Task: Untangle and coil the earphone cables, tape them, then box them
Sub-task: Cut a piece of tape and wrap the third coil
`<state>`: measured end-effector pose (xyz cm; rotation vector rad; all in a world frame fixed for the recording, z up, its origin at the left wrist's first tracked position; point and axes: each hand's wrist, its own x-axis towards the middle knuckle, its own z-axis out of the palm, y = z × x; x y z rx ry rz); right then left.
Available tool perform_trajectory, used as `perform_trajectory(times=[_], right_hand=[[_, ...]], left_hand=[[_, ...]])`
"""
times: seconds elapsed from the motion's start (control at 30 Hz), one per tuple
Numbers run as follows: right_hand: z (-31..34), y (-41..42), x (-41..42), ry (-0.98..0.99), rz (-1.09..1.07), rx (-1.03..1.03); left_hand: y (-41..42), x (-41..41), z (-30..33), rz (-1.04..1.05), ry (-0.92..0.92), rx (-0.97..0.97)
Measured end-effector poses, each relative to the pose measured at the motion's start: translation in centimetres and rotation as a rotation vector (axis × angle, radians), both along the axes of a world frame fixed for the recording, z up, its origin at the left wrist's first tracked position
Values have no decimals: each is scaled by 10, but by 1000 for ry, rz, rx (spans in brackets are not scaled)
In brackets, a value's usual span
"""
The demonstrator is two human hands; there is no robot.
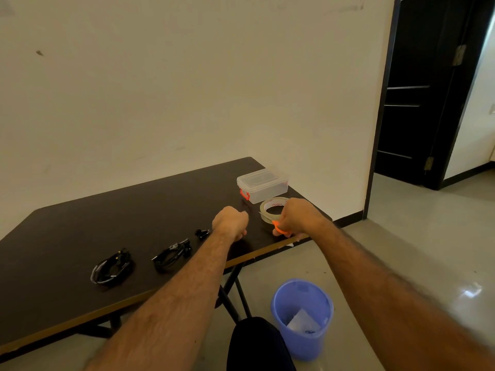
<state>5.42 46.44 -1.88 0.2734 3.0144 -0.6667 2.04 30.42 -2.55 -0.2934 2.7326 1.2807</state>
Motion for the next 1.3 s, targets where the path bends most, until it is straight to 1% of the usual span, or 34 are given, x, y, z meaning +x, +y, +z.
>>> perform_trajectory(times=[0.1, 0.13, 0.2, 0.3, 0.43, 0.63, 0.77, 0.87, 0.97, 1.07, 1.1, 1.13, 1.17, 1.2, 1.23, 1.27, 1.3], right_hand=[[2, -1, 1, 41, 17, 149], [2, -3, 1, 57, 32, 188], [1, -7, 2, 75, 49, 228], [1, -12, 1, 85, 55, 235], [-2, -13, 2, 142, 66, 225], [-6, -8, 0, 164, 103, 211], [-10, -5, -1, 183, 77, 197], [-10, -4, -2, 175, 54, 188], [-10, -4, 1, 139, 41, 175], [-9, -2, 1, 115, 27, 148], [-8, 0, 0, 140, 16, 115], [-5, 1, -2, 180, 8, 35], [-2, 1, -3, 222, 8, -100], [4, -3, -1, 235, 20, -288], [10, -9, 2, 189, 47, -505], [18, -17, 7, 84, 87, -710], [24, -27, 11, -38, 144, -855]], left_hand=[[10, 2, -1, 46, 47, 342], [15, 4, -3, 50, 58, 426], [24, 8, -7, 39, 70, 517], [35, 6, -19, 11, 87, 475], [40, 3, -25, 46, 97, 397], [45, 1, -27, 75, 136, 367], [44, -1, -26, 57, 126, 324], [40, 2, -23, 39, 157, 276], [27, 9, -15, -49, 174, 293], [3, 21, 0, -249, 150, 284], [-6, 26, 6, -315, 135, 290], [-17, 30, 12, -372, 119, 301], [-28, 34, 17, -421, 102, 310], [-38, 39, 22, -462, 91, 316], [-49, 43, 27, -499, 84, 320], [-58, 46, 31, -532, 82, 324], [-68, 50, 35, -560, 85, 327]])
